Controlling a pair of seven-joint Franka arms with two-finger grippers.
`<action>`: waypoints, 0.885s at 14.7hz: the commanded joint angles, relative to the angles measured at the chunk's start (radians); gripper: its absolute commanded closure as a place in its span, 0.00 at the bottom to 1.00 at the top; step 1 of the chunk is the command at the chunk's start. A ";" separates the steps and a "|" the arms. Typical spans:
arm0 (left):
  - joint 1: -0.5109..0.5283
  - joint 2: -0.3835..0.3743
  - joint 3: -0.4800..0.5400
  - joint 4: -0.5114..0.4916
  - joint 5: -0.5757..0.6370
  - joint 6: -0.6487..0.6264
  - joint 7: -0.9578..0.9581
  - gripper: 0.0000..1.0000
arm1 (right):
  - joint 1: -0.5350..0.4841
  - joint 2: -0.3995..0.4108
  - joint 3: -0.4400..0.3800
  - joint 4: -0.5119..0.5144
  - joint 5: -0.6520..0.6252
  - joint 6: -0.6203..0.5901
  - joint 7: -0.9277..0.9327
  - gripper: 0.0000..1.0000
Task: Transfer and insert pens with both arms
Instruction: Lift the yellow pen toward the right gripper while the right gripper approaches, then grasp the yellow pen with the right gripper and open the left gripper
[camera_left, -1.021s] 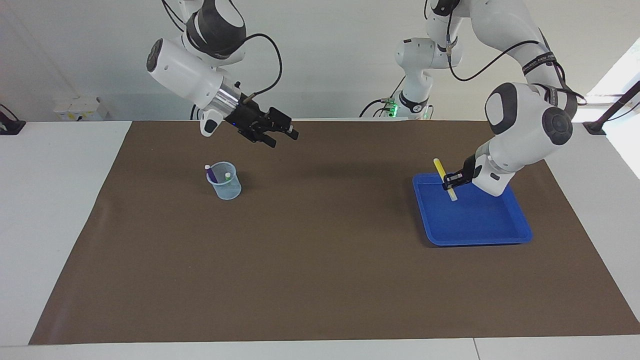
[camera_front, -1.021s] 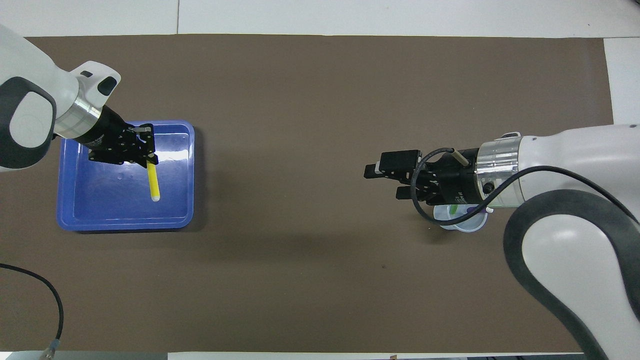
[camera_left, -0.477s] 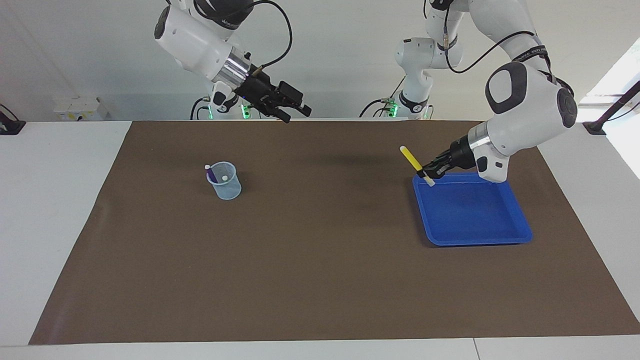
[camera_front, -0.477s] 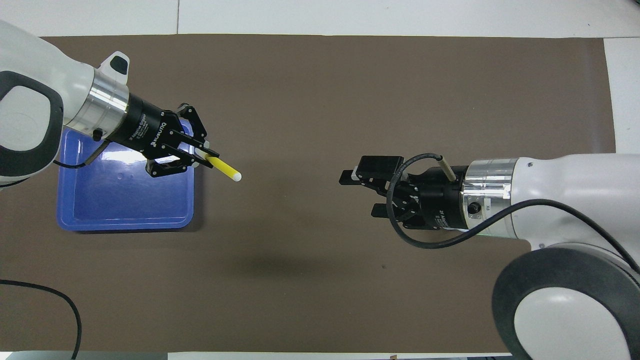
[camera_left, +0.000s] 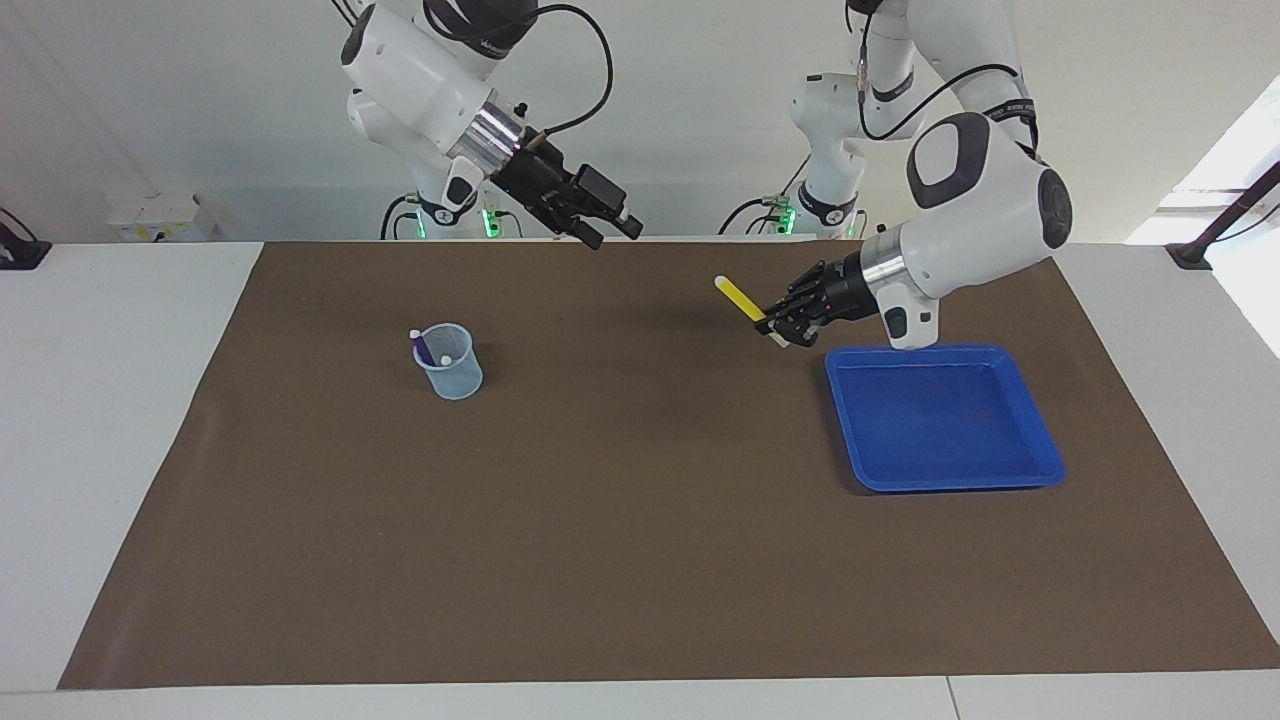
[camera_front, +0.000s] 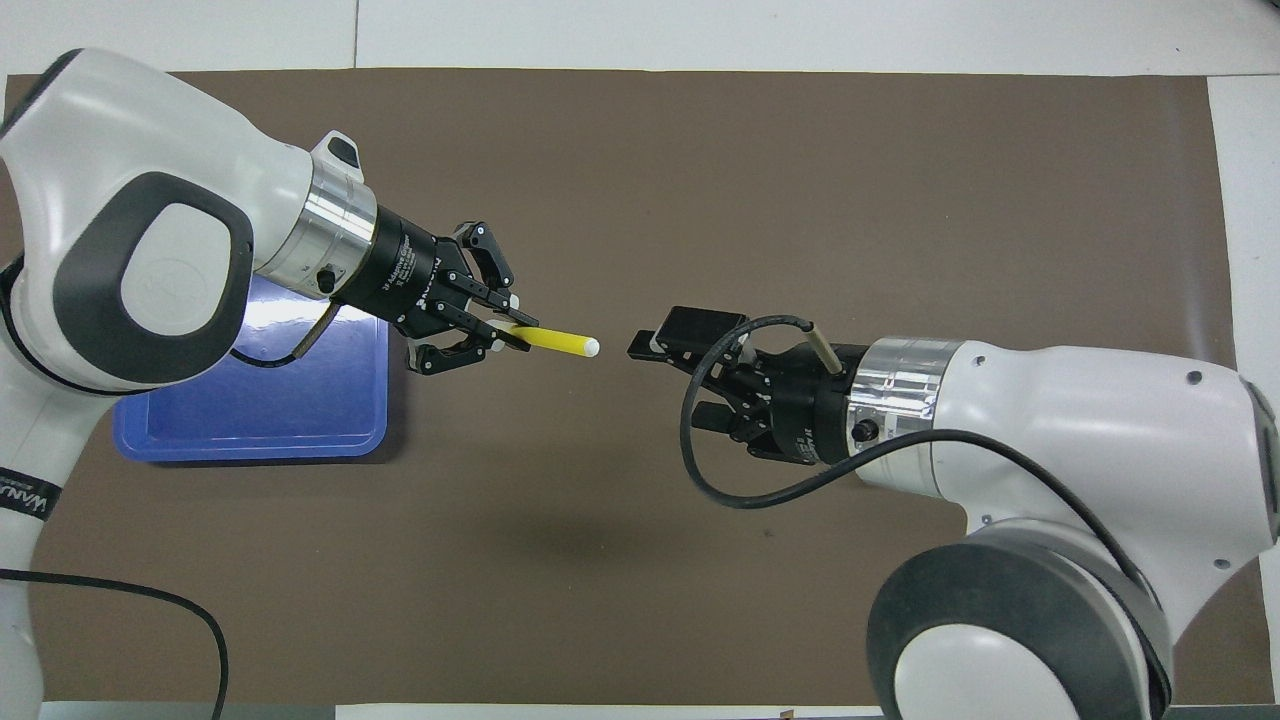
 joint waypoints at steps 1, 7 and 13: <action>-0.016 -0.043 0.013 -0.066 -0.052 0.035 -0.072 1.00 | 0.008 0.002 0.008 -0.013 0.003 0.033 -0.004 0.00; -0.048 -0.047 0.013 -0.072 -0.087 0.053 -0.156 1.00 | 0.098 0.078 0.008 -0.003 -0.002 0.195 -0.043 0.00; -0.055 -0.049 0.013 -0.072 -0.090 0.055 -0.166 1.00 | 0.105 0.105 0.008 0.004 -0.060 0.223 -0.138 0.22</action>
